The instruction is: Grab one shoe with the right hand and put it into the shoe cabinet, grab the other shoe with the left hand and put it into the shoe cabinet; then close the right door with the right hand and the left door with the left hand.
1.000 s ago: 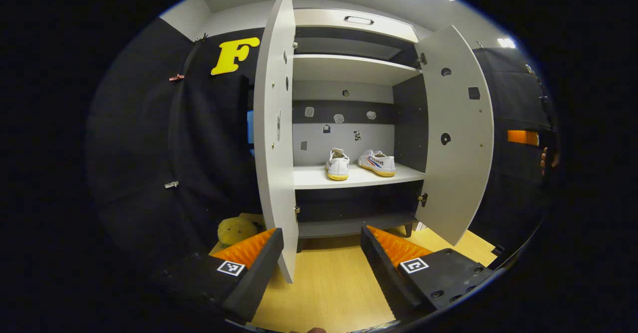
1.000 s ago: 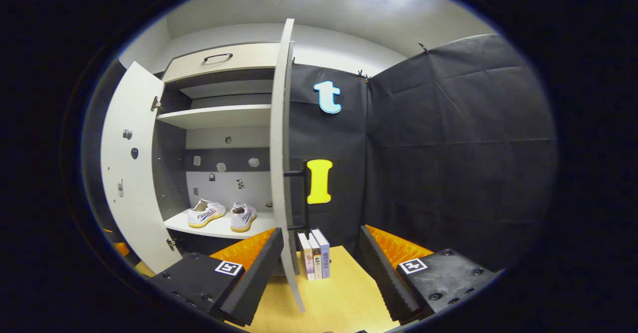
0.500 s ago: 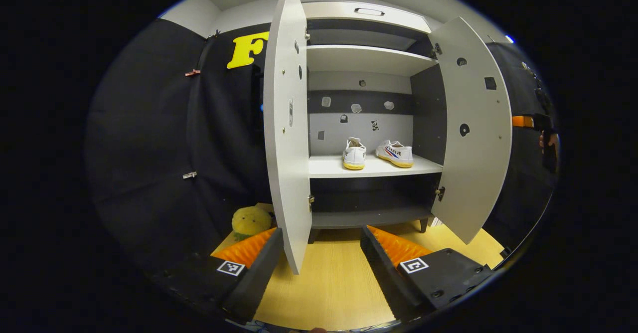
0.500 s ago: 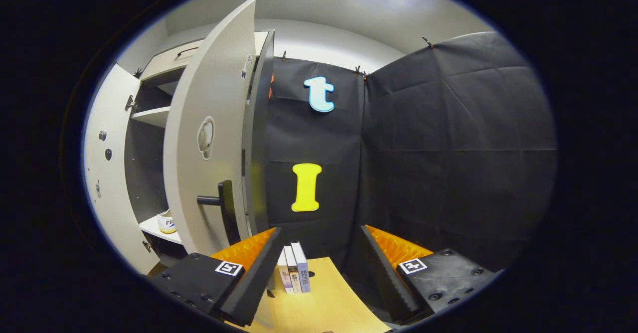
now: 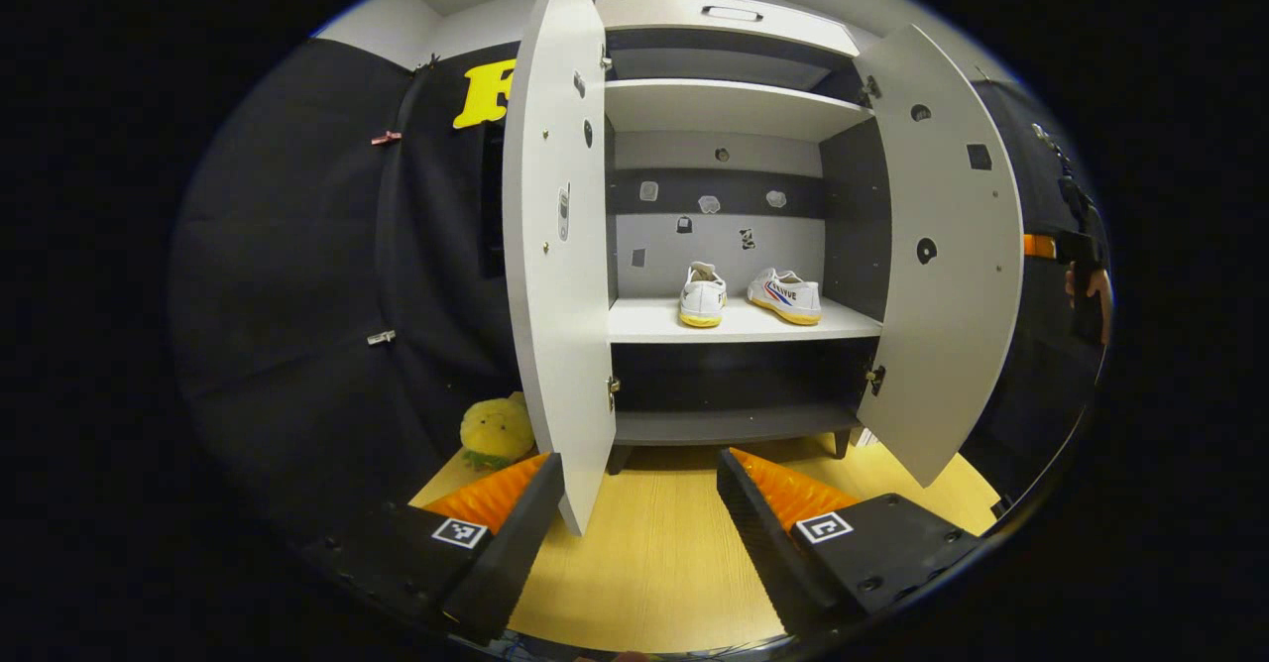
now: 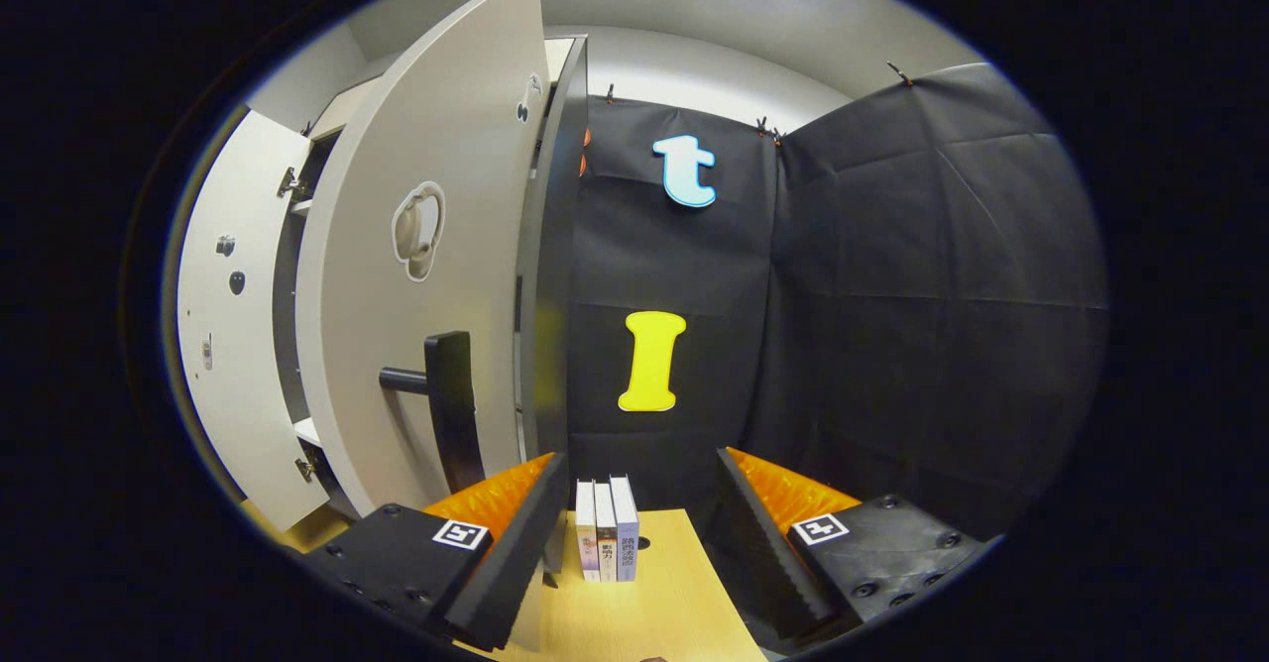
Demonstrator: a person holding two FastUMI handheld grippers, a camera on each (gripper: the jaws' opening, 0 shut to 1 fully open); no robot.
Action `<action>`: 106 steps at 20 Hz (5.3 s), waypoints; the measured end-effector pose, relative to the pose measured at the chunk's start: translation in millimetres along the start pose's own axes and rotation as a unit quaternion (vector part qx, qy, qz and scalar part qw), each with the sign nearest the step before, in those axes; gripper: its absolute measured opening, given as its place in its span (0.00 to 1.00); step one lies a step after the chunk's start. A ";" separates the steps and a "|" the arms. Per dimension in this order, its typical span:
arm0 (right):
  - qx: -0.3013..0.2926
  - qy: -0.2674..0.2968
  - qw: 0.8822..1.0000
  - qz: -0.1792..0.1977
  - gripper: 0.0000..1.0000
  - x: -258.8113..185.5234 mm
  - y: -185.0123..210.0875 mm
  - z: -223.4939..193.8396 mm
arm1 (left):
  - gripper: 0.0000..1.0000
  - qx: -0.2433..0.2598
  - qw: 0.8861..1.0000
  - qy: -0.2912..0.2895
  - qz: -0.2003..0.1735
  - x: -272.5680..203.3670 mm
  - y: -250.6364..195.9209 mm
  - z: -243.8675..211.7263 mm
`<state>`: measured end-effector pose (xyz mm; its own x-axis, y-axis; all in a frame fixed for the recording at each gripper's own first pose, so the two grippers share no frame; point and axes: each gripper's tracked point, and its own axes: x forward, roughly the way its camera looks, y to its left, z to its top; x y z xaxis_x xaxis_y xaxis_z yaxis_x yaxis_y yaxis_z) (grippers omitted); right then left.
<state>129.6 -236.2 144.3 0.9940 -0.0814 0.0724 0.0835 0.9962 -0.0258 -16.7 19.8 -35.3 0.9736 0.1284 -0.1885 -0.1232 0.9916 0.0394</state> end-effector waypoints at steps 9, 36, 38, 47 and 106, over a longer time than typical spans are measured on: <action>0.013 0.008 1.000 -0.013 0.95 -6.8 14.1 -3.1 | 0.97 0.005 1.000 -0.006 0.012 -9.1 13.1 -1.5; 0.051 0.002 0.993 0.103 0.98 -10.3 214.1 -4.8 | 0.97 -0.016 0.999 -0.027 0.044 -35.7 96.7 -1.0; 0.052 0.011 0.993 0.102 0.98 -23.4 220.9 -16.8 | 0.97 -0.019 0.998 -0.025 0.047 -36.7 108.6 -4.0; 0.063 0.080 0.991 0.082 0.98 -97.6 226.7 -98.4 | 0.97 -0.026 0.997 -0.055 0.047 -13.5 174.2 44.9; 0.069 0.041 0.989 0.128 0.98 -64.2 104.7 -109.3 | 0.95 -0.001 0.993 -0.115 0.020 1.5 -80.8 112.2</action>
<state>82.2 -130.1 27.9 0.9843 0.1765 -0.0006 -0.1755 0.9790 0.1039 16.2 -61.8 71.3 0.9858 0.1621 0.0433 -0.1638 0.9857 0.0396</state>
